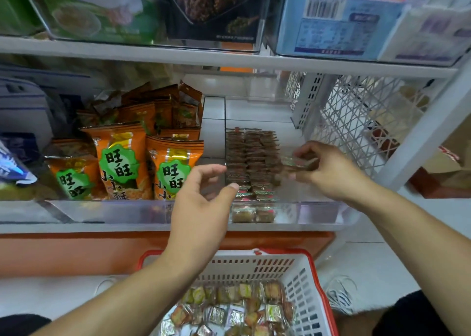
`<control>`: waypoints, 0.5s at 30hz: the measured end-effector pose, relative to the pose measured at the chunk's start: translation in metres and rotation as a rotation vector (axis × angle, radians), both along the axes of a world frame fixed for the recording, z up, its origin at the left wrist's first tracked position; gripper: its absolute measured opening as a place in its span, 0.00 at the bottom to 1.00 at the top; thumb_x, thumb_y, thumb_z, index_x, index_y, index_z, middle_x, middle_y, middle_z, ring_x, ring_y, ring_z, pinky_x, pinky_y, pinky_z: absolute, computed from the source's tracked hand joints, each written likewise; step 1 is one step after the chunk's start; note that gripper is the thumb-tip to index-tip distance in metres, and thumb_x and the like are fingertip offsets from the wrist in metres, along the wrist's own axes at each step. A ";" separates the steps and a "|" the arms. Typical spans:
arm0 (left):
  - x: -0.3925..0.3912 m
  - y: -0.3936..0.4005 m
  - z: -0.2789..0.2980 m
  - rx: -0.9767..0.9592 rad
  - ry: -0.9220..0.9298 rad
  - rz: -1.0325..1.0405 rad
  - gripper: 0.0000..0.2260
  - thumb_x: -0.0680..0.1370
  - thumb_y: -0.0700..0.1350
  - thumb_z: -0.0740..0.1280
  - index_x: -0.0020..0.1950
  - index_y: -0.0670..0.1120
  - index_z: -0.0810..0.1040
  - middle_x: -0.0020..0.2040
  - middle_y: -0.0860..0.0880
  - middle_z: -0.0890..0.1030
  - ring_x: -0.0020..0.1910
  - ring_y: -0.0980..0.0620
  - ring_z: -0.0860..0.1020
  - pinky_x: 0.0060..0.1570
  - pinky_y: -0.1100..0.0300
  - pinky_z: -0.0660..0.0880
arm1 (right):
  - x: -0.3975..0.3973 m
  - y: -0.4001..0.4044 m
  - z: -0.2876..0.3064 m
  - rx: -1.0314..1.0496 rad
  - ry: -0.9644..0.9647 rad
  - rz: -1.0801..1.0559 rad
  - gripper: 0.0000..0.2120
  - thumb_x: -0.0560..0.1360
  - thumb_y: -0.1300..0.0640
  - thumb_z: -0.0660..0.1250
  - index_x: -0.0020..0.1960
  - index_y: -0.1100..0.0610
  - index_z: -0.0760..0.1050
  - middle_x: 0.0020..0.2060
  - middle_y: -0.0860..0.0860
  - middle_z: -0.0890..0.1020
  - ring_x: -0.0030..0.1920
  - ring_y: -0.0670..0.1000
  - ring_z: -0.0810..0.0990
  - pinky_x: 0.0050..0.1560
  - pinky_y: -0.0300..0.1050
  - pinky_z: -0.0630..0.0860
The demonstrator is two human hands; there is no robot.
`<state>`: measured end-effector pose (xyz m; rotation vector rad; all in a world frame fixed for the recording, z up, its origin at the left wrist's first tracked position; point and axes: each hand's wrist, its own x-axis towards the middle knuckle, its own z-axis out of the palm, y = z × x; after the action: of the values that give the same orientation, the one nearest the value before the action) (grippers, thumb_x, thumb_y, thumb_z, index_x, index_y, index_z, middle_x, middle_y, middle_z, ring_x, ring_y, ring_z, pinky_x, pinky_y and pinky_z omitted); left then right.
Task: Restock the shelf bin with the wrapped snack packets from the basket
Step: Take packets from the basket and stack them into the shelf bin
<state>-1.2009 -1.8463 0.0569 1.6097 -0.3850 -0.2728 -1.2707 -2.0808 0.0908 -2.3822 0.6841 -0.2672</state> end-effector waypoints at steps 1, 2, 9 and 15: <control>-0.001 -0.001 -0.002 0.061 -0.019 -0.025 0.14 0.77 0.47 0.74 0.60 0.58 0.77 0.58 0.62 0.80 0.58 0.69 0.77 0.58 0.70 0.72 | 0.001 -0.008 -0.006 -0.065 0.097 -0.007 0.16 0.69 0.59 0.79 0.52 0.50 0.76 0.44 0.43 0.80 0.47 0.48 0.80 0.37 0.27 0.68; -0.002 -0.003 -0.003 0.116 -0.027 -0.053 0.17 0.77 0.48 0.74 0.63 0.60 0.75 0.62 0.63 0.78 0.62 0.67 0.75 0.62 0.66 0.71 | 0.004 -0.014 -0.014 -0.103 0.195 -0.008 0.16 0.70 0.60 0.78 0.54 0.51 0.77 0.45 0.45 0.80 0.49 0.49 0.80 0.37 0.28 0.69; -0.007 -0.011 -0.010 0.242 -0.034 -0.132 0.24 0.78 0.50 0.73 0.68 0.65 0.66 0.70 0.60 0.72 0.70 0.57 0.71 0.66 0.59 0.67 | 0.038 -0.022 -0.048 -0.087 0.365 -0.056 0.15 0.72 0.63 0.71 0.54 0.50 0.72 0.55 0.53 0.81 0.52 0.53 0.78 0.44 0.42 0.72; -0.008 -0.011 -0.013 0.269 -0.061 -0.134 0.24 0.78 0.52 0.72 0.69 0.65 0.67 0.70 0.62 0.71 0.68 0.60 0.70 0.59 0.66 0.64 | 0.046 -0.014 -0.052 0.042 0.357 -0.074 0.25 0.67 0.61 0.78 0.58 0.55 0.69 0.49 0.52 0.79 0.48 0.52 0.77 0.35 0.42 0.68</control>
<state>-1.2091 -1.8573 0.0438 1.8617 -0.5209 -0.3908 -1.2247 -2.0944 0.0383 -2.3901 0.9316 0.1453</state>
